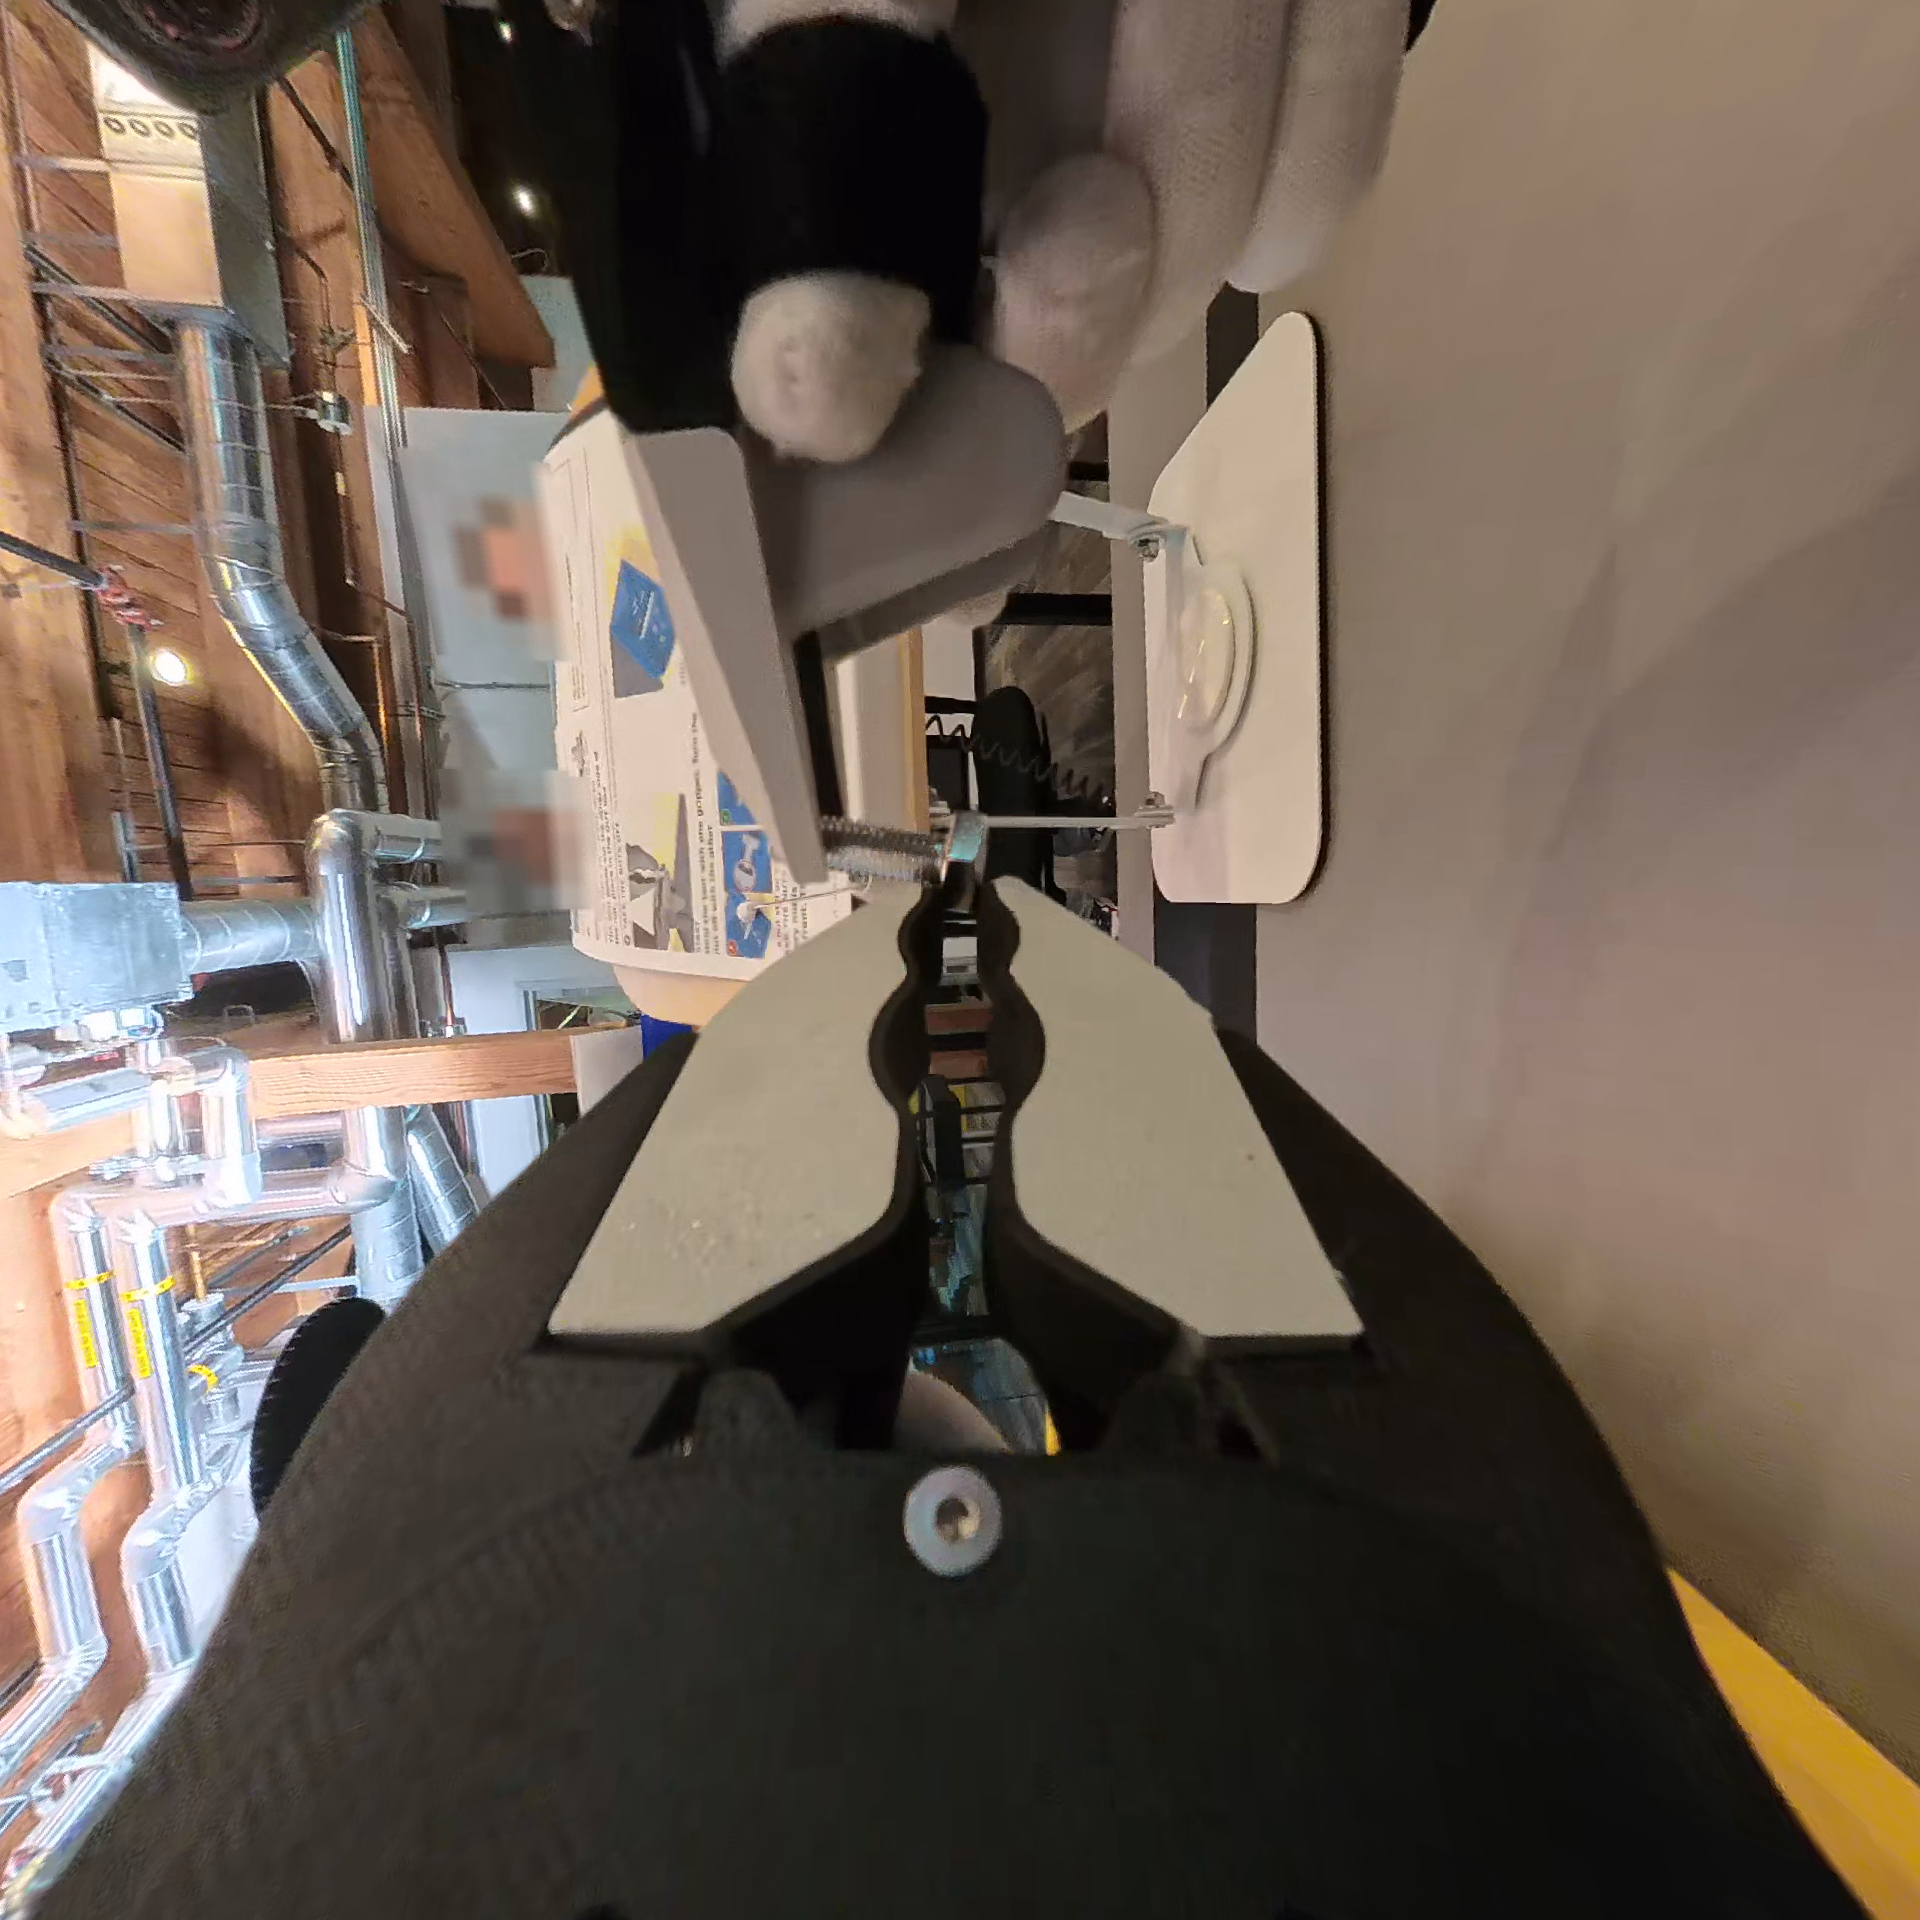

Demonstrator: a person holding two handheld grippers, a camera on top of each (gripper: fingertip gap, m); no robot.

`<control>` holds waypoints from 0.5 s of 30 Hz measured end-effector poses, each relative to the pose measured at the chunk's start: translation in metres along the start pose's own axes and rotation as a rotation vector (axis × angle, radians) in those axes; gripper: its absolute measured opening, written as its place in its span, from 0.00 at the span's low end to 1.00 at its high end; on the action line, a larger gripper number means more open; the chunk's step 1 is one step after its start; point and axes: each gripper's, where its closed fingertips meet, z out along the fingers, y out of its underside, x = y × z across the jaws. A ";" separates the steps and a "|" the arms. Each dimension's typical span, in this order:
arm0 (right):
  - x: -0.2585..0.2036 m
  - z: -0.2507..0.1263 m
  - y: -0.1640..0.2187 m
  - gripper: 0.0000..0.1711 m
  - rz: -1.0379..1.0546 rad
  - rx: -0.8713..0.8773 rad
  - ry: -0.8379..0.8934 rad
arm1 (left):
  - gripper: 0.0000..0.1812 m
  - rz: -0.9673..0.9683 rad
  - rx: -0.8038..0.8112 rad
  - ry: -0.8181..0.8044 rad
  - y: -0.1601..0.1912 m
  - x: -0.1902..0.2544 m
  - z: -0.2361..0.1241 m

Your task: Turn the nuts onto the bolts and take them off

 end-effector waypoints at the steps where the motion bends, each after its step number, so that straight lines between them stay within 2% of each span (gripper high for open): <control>1: 0.001 0.000 0.002 0.06 0.006 -0.004 -0.001 | 0.03 -0.004 -0.006 0.012 0.000 0.002 0.001; 6: 0.001 0.000 0.006 0.04 -0.013 -0.017 -0.012 | 0.03 -0.019 -0.005 0.007 0.000 0.005 0.002; 10: 0.006 -0.001 0.020 0.04 -0.039 -0.048 -0.021 | 0.16 -0.176 -0.042 0.078 0.016 0.009 -0.009; 13: 0.015 -0.001 0.057 0.04 -0.070 -0.175 -0.028 | 0.21 -0.338 -0.157 0.113 0.054 0.003 -0.033; 15: 0.020 0.002 0.087 0.04 -0.105 -0.275 -0.030 | 0.20 -0.442 -0.278 0.196 0.089 0.011 -0.052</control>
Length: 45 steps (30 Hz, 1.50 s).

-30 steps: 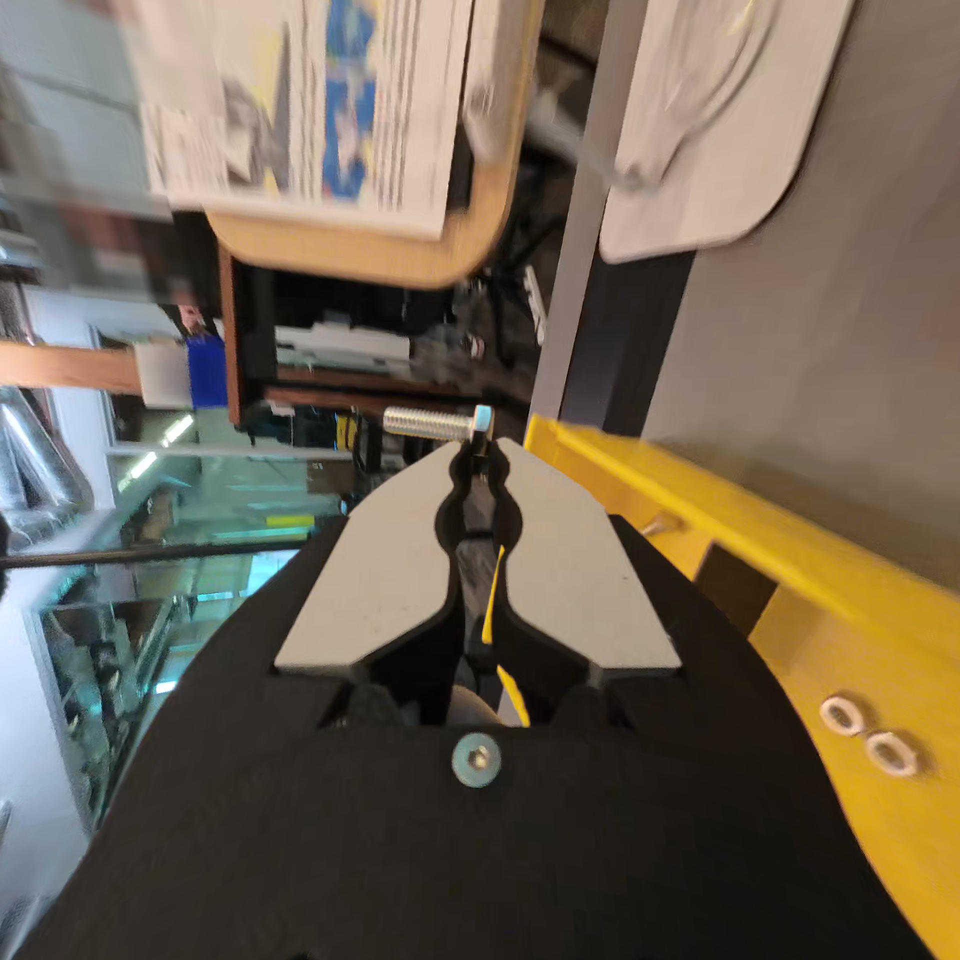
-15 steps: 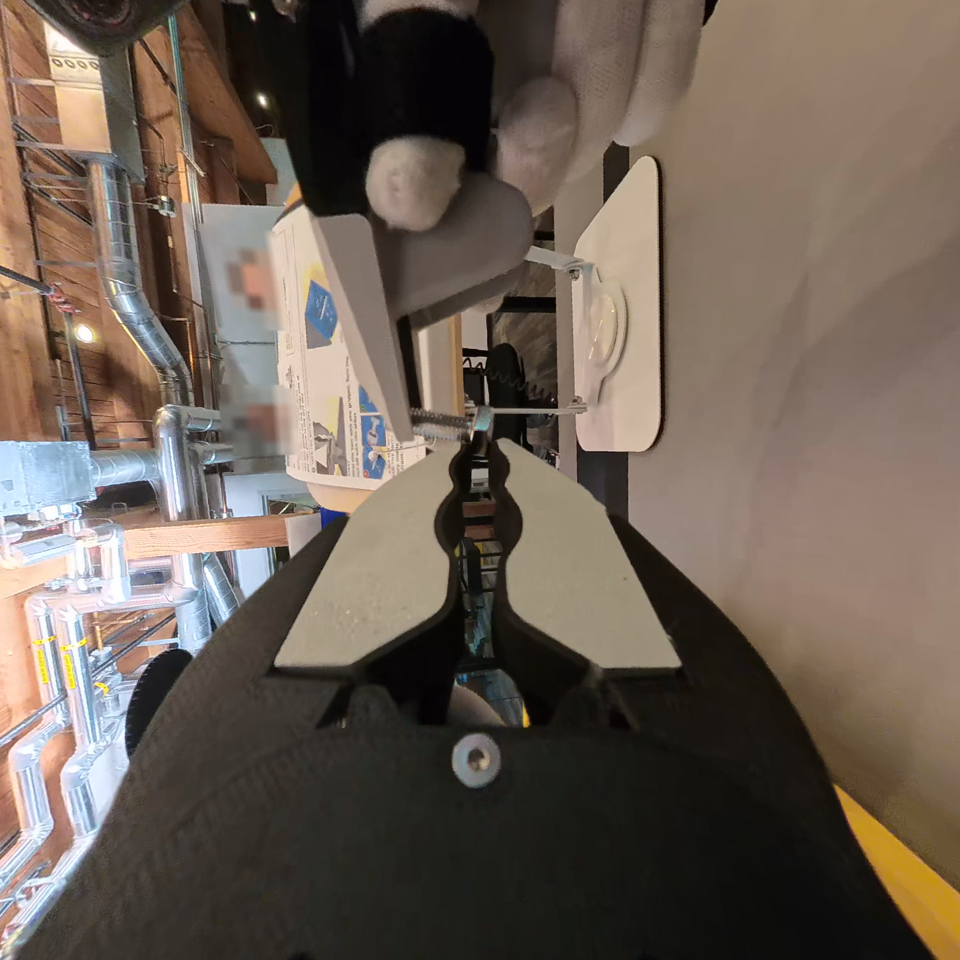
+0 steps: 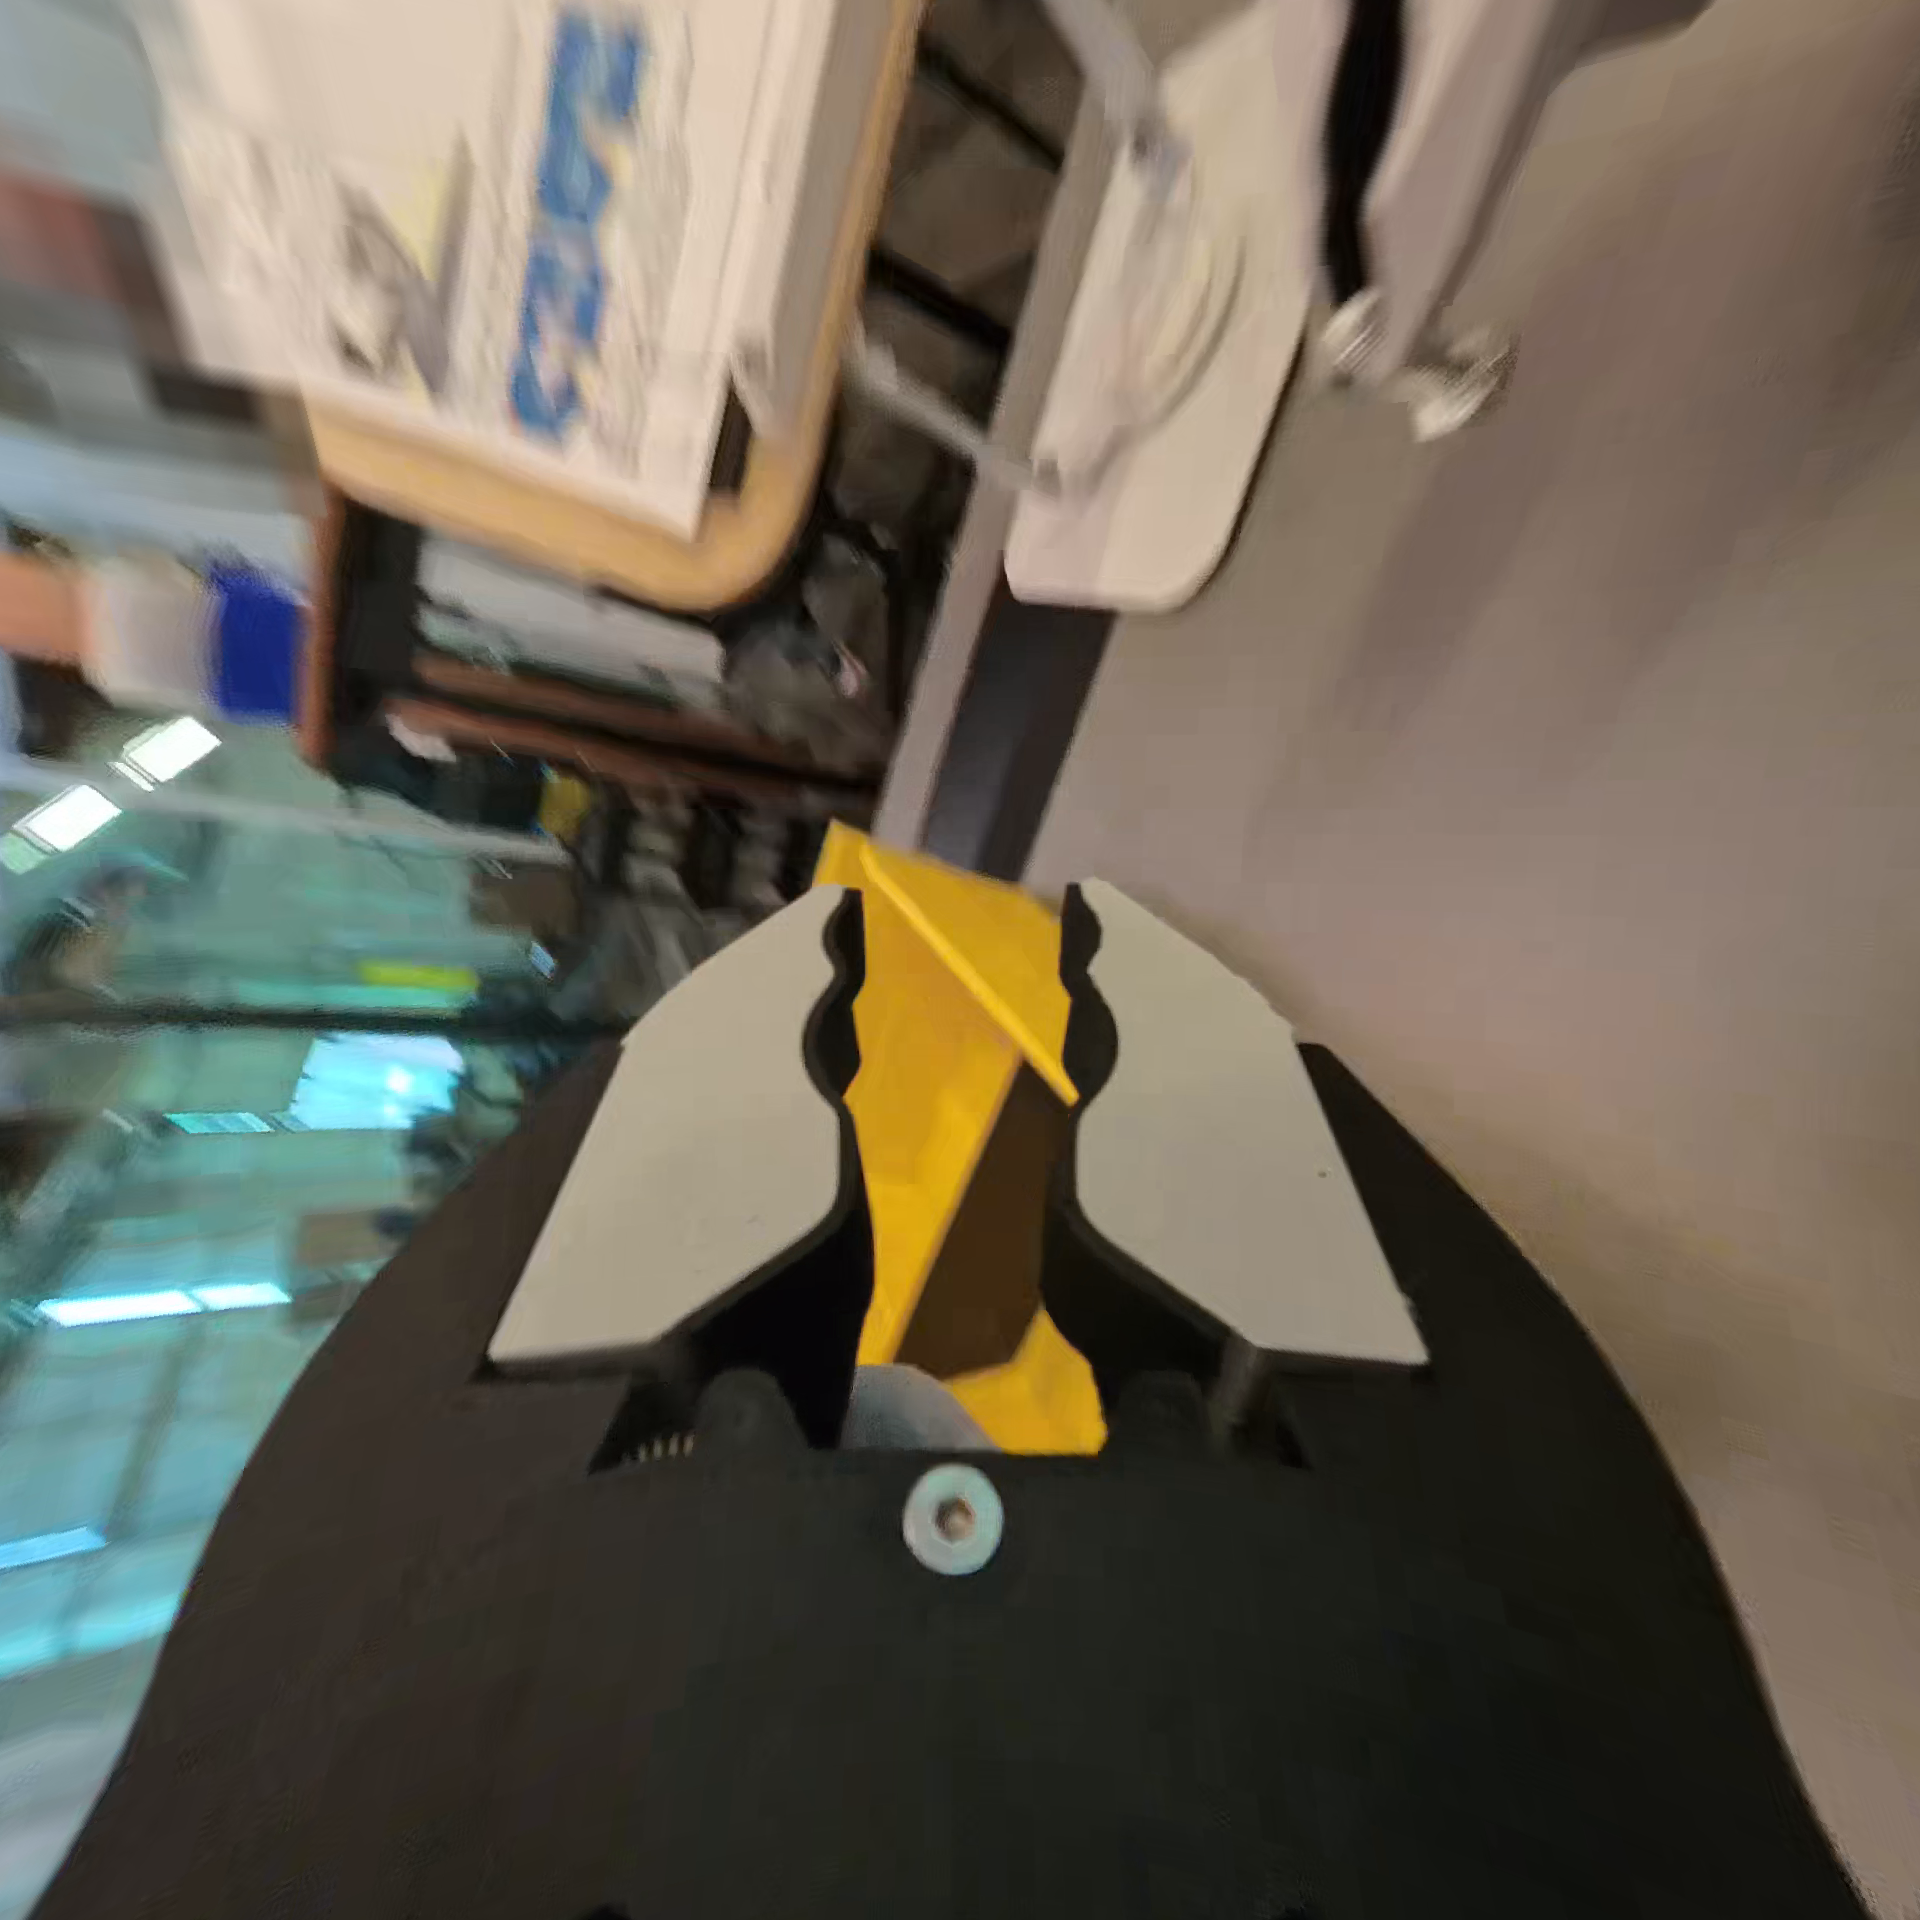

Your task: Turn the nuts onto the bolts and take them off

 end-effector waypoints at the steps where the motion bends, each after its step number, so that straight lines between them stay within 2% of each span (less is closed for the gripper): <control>1: -0.002 0.006 0.014 0.04 -0.008 -0.047 -0.017 | 0.20 -0.049 -0.064 0.042 0.021 0.000 -0.003; 4: -0.004 0.018 0.048 0.04 -0.062 -0.168 -0.029 | 0.17 -0.140 -0.197 0.120 0.075 0.001 -0.010; 6: -0.011 0.022 0.057 0.04 -0.155 -0.206 -0.042 | 0.15 -0.218 -0.247 0.195 0.099 0.006 -0.009; 9: -0.015 0.025 0.065 0.04 -0.174 -0.240 -0.056 | 0.14 -0.305 -0.287 0.299 0.120 0.015 -0.003; 15: -0.013 0.020 0.075 0.04 -0.175 -0.268 -0.070 | 0.16 -0.301 -0.396 0.399 0.149 0.029 0.010; 25: -0.001 0.003 0.085 0.06 -0.125 -0.309 -0.056 | 0.18 -0.356 -0.495 0.530 0.174 0.048 0.013; 28: 0.000 0.002 0.085 0.15 -0.119 -0.307 -0.051 | 0.18 -0.374 -0.503 0.562 0.176 0.051 0.014; 30: 0.000 -0.001 0.080 0.16 -0.115 -0.295 -0.051 | 0.18 -0.367 -0.531 0.589 0.180 0.057 0.015; 36: 0.007 -0.013 0.077 0.16 -0.122 -0.284 -0.027 | 0.21 -0.366 -0.623 0.715 0.187 0.082 0.018; 45: 0.015 -0.020 0.070 0.14 -0.115 -0.248 0.006 | 0.15 -0.371 -0.752 0.800 0.191 0.096 0.024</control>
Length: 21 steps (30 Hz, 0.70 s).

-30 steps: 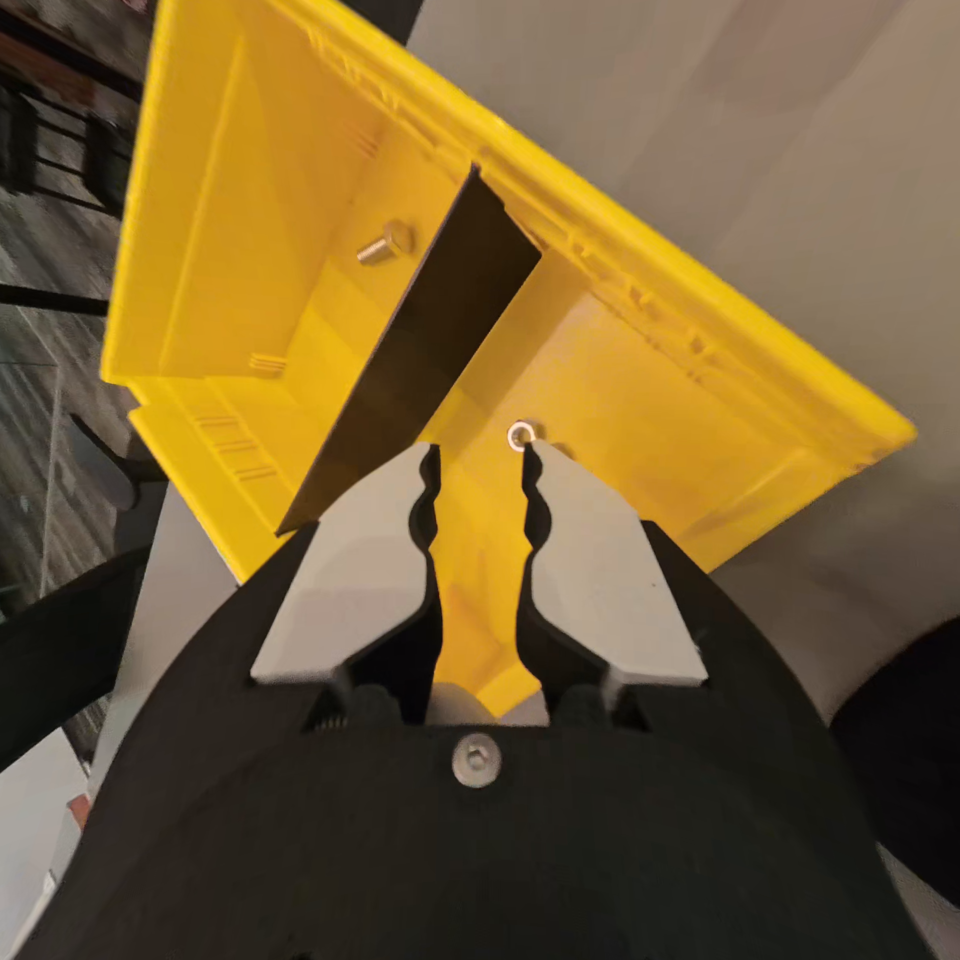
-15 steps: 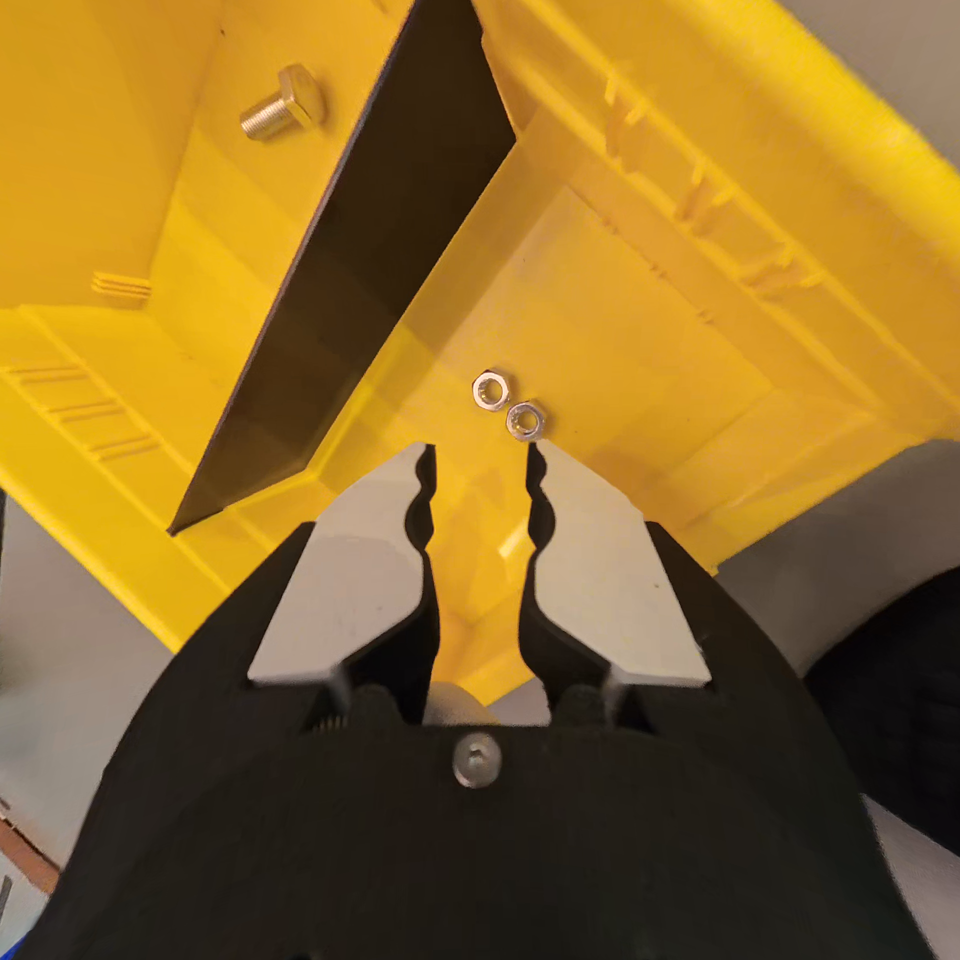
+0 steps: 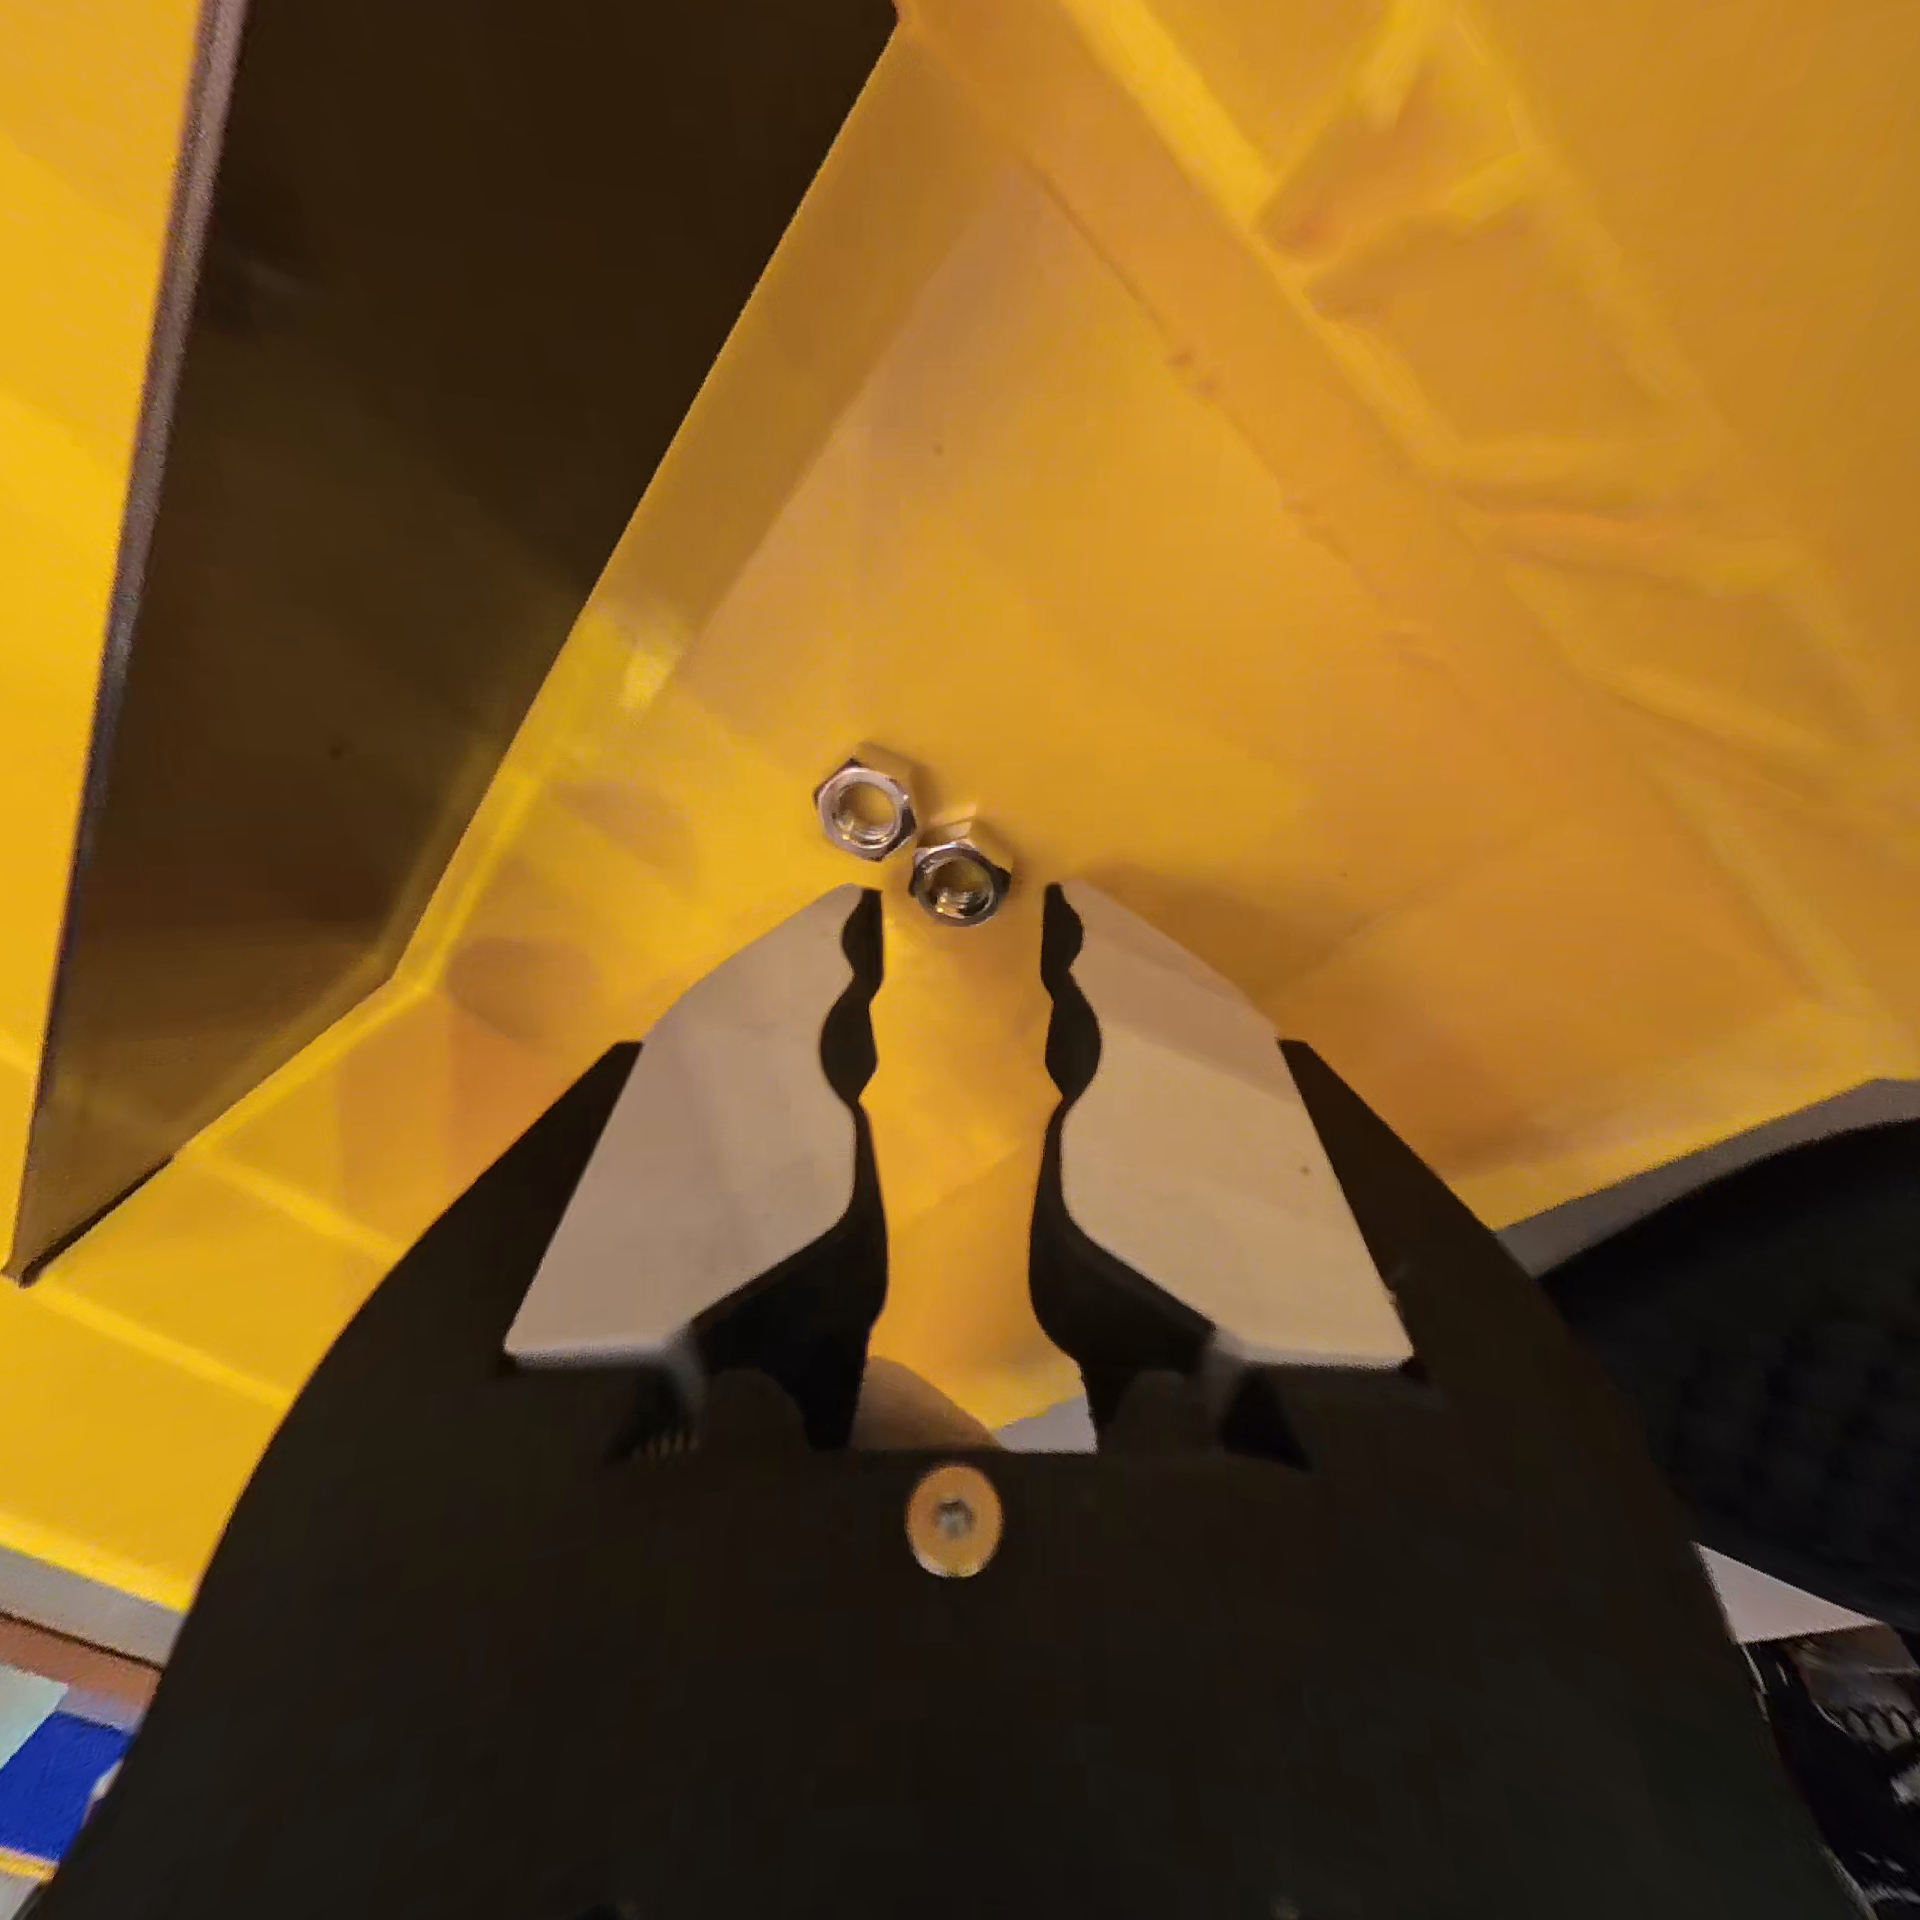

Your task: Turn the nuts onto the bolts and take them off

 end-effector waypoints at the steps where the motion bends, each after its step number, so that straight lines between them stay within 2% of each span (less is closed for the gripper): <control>1: 0.001 0.000 0.000 0.14 0.000 0.001 0.003 | 0.14 -0.001 -0.004 0.017 0.000 0.002 0.000; 6: 0.003 -0.003 -0.002 0.13 0.007 0.016 0.011 | 0.09 -0.007 -0.021 -0.010 0.001 -0.003 0.001; 13: 0.006 -0.010 -0.009 0.14 0.007 0.043 0.025 | 0.08 -0.063 0.091 -0.033 -0.004 -0.011 -0.002; 21: 0.008 -0.026 -0.034 0.19 0.016 0.132 0.051 | 0.08 -0.114 0.349 -0.264 -0.009 -0.031 -0.052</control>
